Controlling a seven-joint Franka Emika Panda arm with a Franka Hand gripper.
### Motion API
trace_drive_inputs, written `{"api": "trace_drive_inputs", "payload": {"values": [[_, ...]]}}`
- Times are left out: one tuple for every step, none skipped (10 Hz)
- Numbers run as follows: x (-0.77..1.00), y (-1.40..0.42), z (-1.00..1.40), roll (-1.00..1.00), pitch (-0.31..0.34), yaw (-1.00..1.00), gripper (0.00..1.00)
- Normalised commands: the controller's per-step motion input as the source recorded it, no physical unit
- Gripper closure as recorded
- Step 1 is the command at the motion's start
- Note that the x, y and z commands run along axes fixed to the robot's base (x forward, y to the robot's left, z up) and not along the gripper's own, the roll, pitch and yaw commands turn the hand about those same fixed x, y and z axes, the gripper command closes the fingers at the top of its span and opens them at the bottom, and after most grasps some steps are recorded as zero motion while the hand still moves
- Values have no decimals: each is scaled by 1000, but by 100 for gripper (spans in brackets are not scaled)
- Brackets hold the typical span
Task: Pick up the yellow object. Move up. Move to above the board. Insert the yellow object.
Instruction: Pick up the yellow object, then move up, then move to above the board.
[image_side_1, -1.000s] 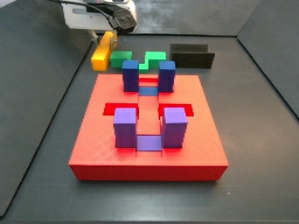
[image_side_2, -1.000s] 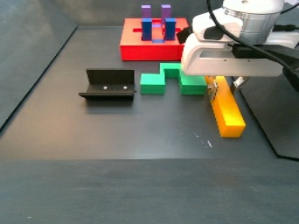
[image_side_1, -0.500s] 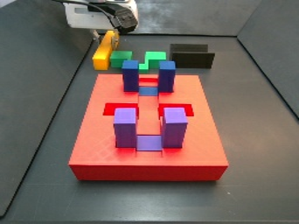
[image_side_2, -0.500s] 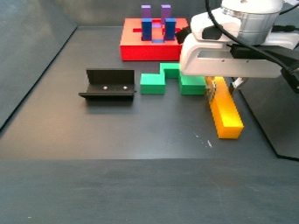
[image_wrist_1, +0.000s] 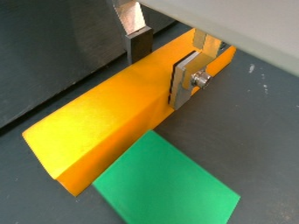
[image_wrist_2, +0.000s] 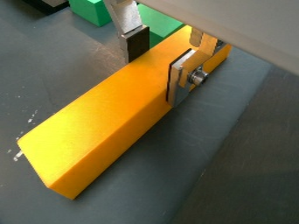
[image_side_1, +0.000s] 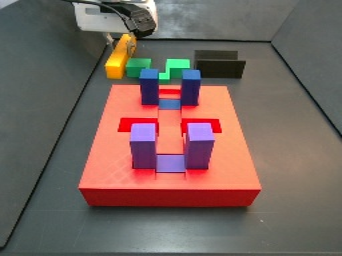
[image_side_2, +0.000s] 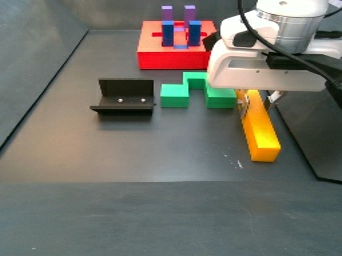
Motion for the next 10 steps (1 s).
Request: {"api": "trace_drive_inputs", "payload": {"values": [[0, 0, 0, 0, 0, 0, 100], [0, 0, 0, 0, 0, 0, 100], [0, 0, 0, 0, 0, 0, 100], [0, 0, 0, 0, 0, 0, 100], [0, 0, 833, 0, 0, 0, 100], [30, 58, 829, 9, -6, 61, 100], [-7, 66, 686, 11, 53, 62, 100], [2, 39, 340, 49, 68, 29, 100], [0, 0, 1400, 0, 0, 0, 100], [-7, -6, 1400, 5, 9, -7, 100]]}}
